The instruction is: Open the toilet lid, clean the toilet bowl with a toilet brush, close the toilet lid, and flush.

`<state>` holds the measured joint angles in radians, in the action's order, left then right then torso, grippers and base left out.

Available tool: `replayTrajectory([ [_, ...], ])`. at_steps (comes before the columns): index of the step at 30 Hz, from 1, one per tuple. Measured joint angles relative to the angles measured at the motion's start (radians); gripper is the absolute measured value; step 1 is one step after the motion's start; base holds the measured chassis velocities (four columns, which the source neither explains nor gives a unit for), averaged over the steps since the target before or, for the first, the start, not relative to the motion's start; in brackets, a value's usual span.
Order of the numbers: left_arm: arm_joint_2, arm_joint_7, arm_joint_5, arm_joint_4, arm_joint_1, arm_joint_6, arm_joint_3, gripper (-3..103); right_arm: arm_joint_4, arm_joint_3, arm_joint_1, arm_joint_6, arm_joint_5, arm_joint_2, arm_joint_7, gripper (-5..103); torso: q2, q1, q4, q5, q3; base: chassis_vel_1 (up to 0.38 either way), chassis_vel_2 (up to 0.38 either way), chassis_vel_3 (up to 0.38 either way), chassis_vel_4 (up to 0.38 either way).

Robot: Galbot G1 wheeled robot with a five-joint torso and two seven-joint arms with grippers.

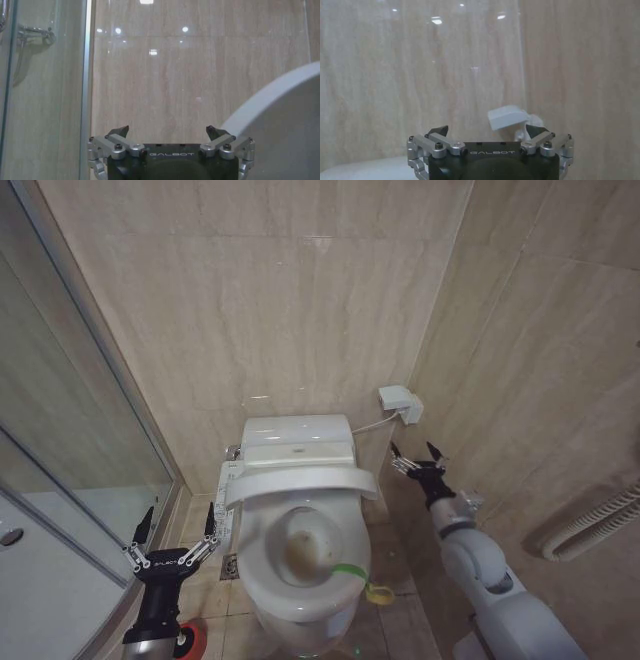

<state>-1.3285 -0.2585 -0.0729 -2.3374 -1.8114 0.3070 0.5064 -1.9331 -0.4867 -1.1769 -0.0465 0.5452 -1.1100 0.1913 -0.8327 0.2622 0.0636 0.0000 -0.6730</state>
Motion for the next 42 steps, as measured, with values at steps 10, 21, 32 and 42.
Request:
replayTrajectory([
  [10, 0.0, 0.0, 0.0, 0.0, 0.0, 0.0, 0.0, 100, -0.082, -0.042, -0.097, -0.036, -0.023, -0.03, 0.045, 100, 0.0, 0.0, 0.0001, 0.0, 0.0, 0.0, 0.0, 0.0, 0.0],
  [21, 0.0, 0.0, 0.0, 0.0, 0.0, 0.0, 0.0, 100, -0.173, -0.051, -0.191, -0.065, -0.137, -0.072, 0.077, 100, 0.0, 0.0, 0.0, -0.0001, 0.0, 0.0, 0.0, 0.0, 0.0],
  [32, 0.0, 0.0, 0.0, 0.0, 0.0, 0.0, 0.0, 100, -0.235, -0.063, -0.26, -0.036, -0.171, -0.094, 0.043, 100, 0.0, 0.0, 0.0, -0.0001, 0.0, 0.0, 0.0, 0.0, 0.0],
  [42, 0.0, 0.0, 0.0, 0.0, 0.0, 0.0, 0.0, 100, -0.277, -0.063, -0.3, -0.057, -0.182, -0.107, 0.042, 100, 0.0, 0.0, 0.0, -0.0001, 0.0, 0.0, 0.0, 0.0, 0.0],
])
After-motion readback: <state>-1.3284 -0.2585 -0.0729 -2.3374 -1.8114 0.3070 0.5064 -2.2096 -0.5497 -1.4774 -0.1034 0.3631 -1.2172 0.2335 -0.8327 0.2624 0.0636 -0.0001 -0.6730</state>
